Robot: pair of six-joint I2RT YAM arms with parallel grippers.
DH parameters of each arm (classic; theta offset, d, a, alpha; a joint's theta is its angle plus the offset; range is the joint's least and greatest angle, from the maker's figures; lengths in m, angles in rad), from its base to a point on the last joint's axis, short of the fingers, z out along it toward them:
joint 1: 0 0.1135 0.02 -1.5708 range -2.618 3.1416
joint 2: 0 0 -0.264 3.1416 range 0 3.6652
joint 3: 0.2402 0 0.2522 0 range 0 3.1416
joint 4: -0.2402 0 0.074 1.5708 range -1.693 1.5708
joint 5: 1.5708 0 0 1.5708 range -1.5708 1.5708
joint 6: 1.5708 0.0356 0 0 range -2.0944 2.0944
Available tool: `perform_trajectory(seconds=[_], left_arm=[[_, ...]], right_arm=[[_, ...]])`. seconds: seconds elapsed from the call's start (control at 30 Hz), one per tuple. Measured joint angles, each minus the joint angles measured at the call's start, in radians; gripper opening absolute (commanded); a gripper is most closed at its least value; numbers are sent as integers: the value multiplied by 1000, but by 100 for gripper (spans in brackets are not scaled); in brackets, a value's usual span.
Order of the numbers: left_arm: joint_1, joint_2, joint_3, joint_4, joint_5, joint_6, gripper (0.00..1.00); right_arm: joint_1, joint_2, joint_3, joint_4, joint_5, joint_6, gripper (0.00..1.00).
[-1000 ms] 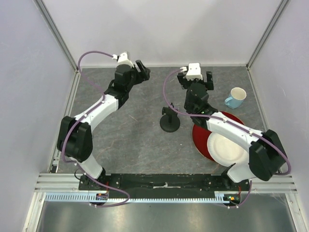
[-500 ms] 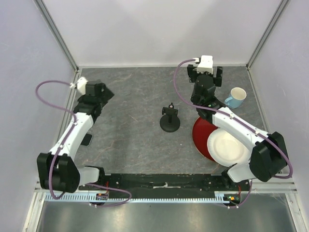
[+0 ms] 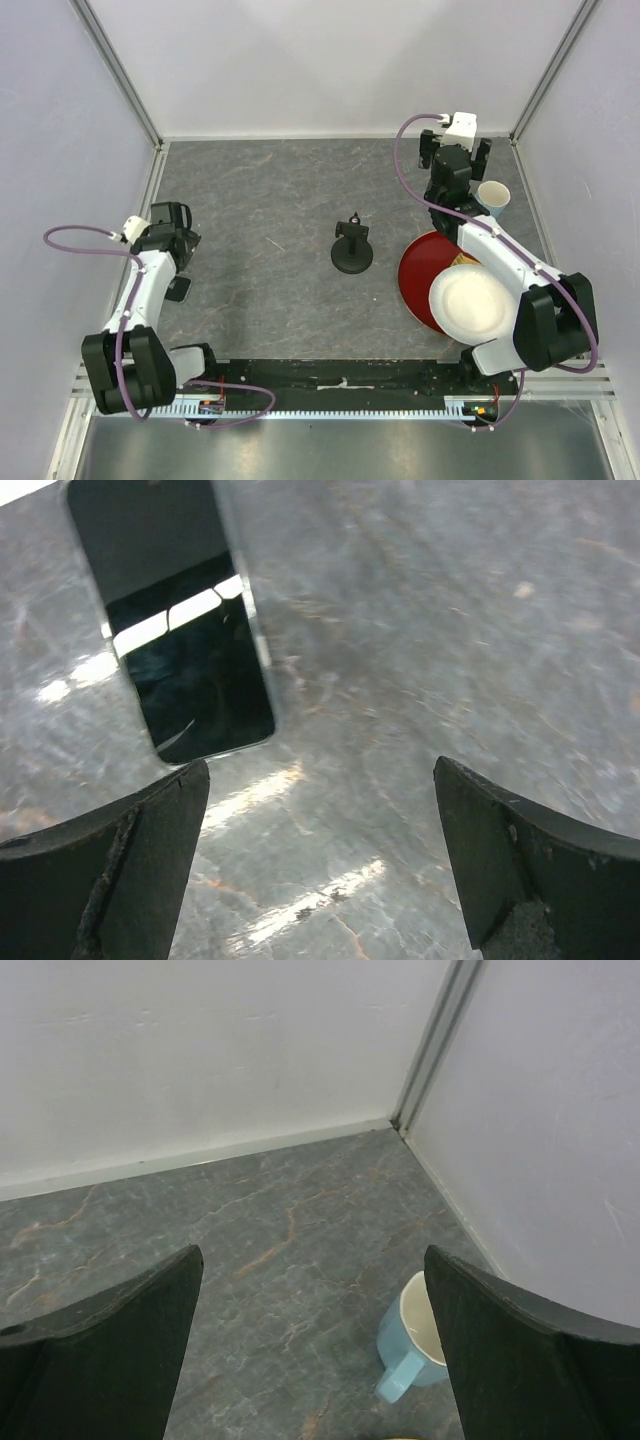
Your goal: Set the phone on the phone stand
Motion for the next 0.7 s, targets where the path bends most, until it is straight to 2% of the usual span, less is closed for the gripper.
perform_trajectory(seconds=[0.23, 0.7], left_arm=[[159, 148, 1, -109, 76, -79, 100], [276, 343, 6, -73, 154, -93, 100]], right_arm=[[13, 0, -12, 9, -56, -3, 98], [13, 0, -67, 82, -69, -55, 98]])
